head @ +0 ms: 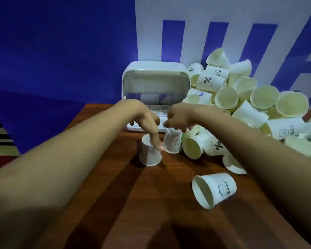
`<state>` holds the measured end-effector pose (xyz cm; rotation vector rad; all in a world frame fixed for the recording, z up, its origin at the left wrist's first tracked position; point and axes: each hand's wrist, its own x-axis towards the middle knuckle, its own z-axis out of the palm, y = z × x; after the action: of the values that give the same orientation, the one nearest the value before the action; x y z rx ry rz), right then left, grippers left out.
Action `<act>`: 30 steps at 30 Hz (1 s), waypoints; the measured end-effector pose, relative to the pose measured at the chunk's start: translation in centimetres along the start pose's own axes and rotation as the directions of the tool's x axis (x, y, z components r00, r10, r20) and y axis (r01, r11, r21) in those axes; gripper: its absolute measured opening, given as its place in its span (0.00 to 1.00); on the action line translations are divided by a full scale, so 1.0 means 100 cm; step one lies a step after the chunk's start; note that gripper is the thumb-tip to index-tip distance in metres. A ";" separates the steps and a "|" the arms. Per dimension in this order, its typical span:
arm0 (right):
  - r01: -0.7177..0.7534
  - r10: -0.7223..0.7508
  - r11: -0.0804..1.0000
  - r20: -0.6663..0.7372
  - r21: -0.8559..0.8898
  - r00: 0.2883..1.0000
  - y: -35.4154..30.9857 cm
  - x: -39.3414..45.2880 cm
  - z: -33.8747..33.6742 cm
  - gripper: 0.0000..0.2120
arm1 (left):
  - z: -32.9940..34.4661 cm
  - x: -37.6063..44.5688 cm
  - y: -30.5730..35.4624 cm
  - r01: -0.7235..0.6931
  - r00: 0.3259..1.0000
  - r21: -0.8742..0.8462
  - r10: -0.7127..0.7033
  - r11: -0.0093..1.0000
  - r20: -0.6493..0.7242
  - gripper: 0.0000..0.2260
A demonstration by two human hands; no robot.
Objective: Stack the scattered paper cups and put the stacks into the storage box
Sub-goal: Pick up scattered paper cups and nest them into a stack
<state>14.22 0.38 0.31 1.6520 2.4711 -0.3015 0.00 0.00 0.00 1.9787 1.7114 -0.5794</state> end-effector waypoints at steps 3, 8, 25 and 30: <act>0.062 -0.061 0.998 -0.062 0.015 0.996 0.002 -0.018 0.030 0.19 | 0.042 -0.001 0.004 -0.067 0.996 -0.052 0.064 0.996 -0.062 0.57; 0.026 -0.025 1.000 -0.085 0.001 0.996 0.010 -0.055 0.057 0.16 | 0.081 0.003 -0.001 -0.052 0.929 -0.049 0.031 0.997 -0.370 0.36; 0.004 -0.007 1.000 -0.114 -0.022 0.993 0.061 -0.127 0.118 0.45 | 0.175 -0.004 -0.020 -0.405 0.769 -0.489 -0.003 0.773 -0.639 0.30; 0.237 0.049 0.791 -0.445 0.564 0.894 0.056 -0.129 0.144 0.35 | 0.170 -0.007 -0.031 -0.423 0.762 -0.429 0.057 0.799 -0.645 0.25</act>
<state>24.49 -12.70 -11.05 2.0046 3.0207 -0.9241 -3.48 -10.22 -13.50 1.9868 1.6196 0.6834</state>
